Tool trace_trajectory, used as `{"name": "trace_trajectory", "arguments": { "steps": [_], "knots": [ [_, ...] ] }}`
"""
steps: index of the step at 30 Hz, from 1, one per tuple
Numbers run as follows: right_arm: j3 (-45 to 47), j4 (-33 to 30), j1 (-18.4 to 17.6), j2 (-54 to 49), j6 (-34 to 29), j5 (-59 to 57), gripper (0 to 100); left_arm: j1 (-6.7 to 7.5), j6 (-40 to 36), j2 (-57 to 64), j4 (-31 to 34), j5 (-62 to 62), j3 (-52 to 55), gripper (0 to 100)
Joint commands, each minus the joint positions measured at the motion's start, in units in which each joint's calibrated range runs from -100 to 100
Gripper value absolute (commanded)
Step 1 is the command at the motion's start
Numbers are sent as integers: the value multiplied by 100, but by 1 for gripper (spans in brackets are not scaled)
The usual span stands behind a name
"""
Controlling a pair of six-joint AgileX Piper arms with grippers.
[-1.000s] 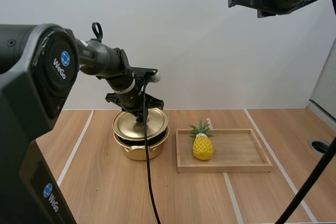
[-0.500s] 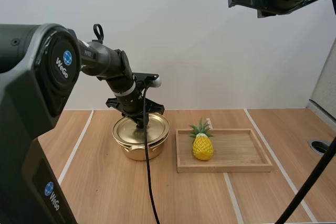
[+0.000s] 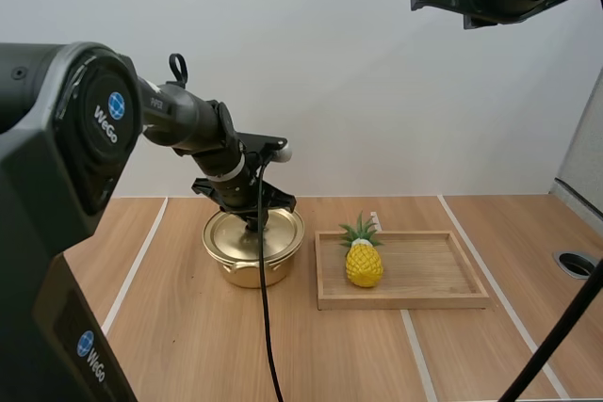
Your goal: Open the pot, put the grape inside, and close it
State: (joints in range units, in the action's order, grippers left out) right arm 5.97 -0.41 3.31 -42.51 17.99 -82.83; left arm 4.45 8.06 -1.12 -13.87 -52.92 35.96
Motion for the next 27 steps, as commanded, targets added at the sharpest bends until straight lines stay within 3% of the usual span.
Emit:
{"name": "trace_trajectory", "arguments": {
  "steps": [1,13,16,18,24,27],
  "knots": [
    [-40,-38,20,-86,-11,-26,0,-6,171,-90,125,548,426,0],
    [-40,-38,20,-86,-11,30,0,-6,123,-77,256,524,597,0],
    [-40,-38,20,-86,-11,30,0,-6,-73,-77,256,483,581,6],
    [-40,-38,20,-86,-11,30,0,-6,-122,-63,256,483,581,18],
    [-40,-38,20,-86,-11,30,0,-6,-73,150,294,289,366,77],
    [-40,-38,20,-86,-11,-25,0,-6,72,326,294,13,129,100]
  ]
}}
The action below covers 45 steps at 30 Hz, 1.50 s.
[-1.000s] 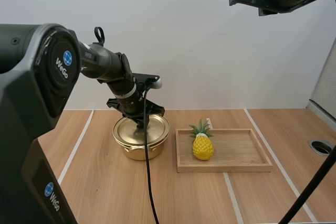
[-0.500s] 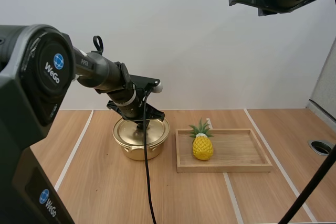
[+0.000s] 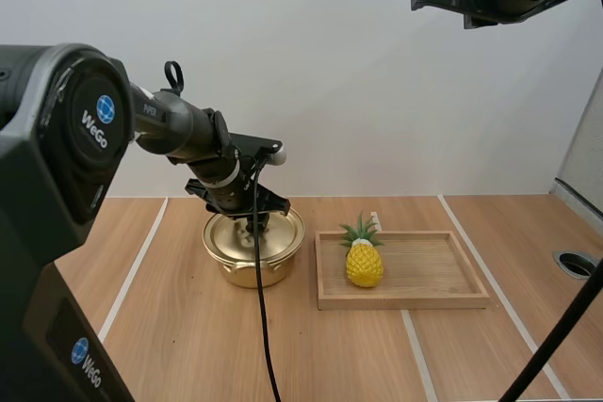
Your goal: Open the pot, put the grape inside, and close it
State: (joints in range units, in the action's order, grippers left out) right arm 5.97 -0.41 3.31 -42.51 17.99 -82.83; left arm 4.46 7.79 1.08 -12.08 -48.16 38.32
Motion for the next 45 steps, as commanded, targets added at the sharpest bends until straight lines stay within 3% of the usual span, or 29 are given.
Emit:
{"name": "trace_trajectory", "arguments": {
  "steps": [1,13,20,21,22,25,26,27,31,36,40,45],
  "knots": [
    [-40,-38,20,-86,-11,-43,0,-7,98,184,116,-483,-190,100],
    [-40,-38,20,-86,-11,-43,0,-7,17,1020,-53,-462,-1267,100],
    [-40,-38,20,-86,-11,-43,0,-7,-55,1697,175,400,-2184,100],
    [-40,-38,20,-86,-11,-43,0,-7,-55,1780,252,568,-2273,94],
    [-40,-38,20,-86,-11,-43,0,-7,-55,1880,354,704,-2376,82],
    [-40,-38,20,-86,-11,-27,0,-23,-65,2117,463,902,-2575,34],
    [-40,-38,20,-86,-11,-27,0,-33,-65,2170,463,915,-2600,26],
    [-40,-38,20,-86,-11,-27,0,-49,-132,2296,463,984,-2625,4],
    [-40,-38,20,-86,-11,57,0,-98,-295,2513,463,1061,-2625,0],
    [-40,76,20,-86,-11,251,0,-424,-1416,3185,463,1412,-2625,0],
    [-40,251,20,-198,-11,733,0,-590,-1186,3621,463,1904,-2625,0],
    [-40,724,20,-460,-11,1383,0,-600,-961,4244,406,2504,-2305,0]
  ]
}}
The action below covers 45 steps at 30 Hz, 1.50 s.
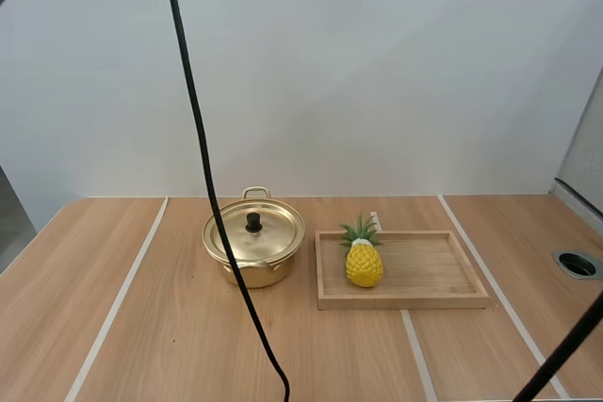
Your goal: Open the pot, put the grape inside, and close it
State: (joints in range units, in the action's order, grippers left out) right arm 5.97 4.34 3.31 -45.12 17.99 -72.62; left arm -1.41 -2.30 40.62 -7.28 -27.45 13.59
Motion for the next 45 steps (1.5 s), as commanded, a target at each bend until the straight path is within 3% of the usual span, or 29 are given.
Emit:
{"name": "trace_trajectory", "arguments": {
  "steps": [1,10,16,21,27,45],
  "knots": [
    [-7,393,20,-261,-11,411,0,-14,49,441,-181,636,315,0],
    [1510,660,20,-1241,338,2059,0,-14,91,1883,-324,2434,2232,0],
    [2517,1080,20,-2036,638,2375,0,19,95,2842,-214,2645,3239,0],
    [3316,1782,20,-2855,1437,2505,0,204,95,3496,-174,2645,3812,0],
    [4047,1991,20,-3862,1523,2505,0,444,95,4376,-104,2229,4213,0],
    [4488,2097,20,-5488,1480,1634,0,439,95,5938,156,1910,4530,0]
  ]
}}
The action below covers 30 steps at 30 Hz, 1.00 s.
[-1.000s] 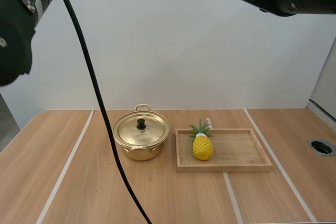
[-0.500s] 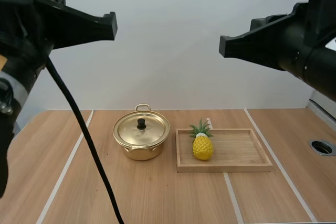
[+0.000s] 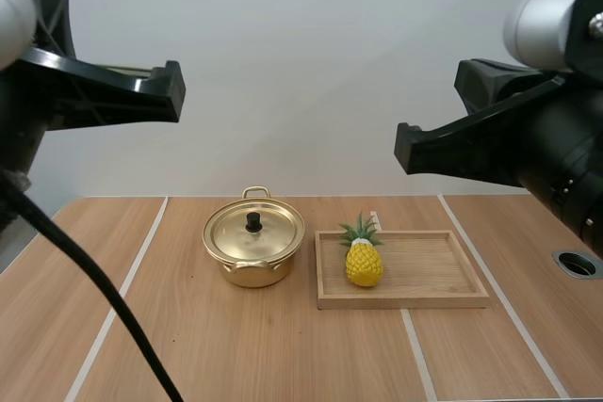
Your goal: Open the pot, put the grape inside, and close it
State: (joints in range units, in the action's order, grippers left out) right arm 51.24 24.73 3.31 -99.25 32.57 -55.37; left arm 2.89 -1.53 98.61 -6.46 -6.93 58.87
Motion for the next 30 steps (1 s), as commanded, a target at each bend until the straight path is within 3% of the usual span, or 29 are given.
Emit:
{"name": "trace_trajectory", "arguments": {
  "steps": [1,9,13,21,30],
  "knots": [
    [-97,30,12,-75,23,-315,0,10,18,139,74,-189,17,0],
    [-128,150,12,-75,-9,-747,0,-80,8,139,116,-594,151,0],
    [52,139,12,-75,-9,-301,0,-72,8,139,115,-439,574,0],
    [1609,-95,12,-75,20,1582,0,-72,8,139,115,142,1982,0],
    [3435,-366,12,-75,21,2032,0,-72,18,139,115,126,3185,0]
  ]
}}
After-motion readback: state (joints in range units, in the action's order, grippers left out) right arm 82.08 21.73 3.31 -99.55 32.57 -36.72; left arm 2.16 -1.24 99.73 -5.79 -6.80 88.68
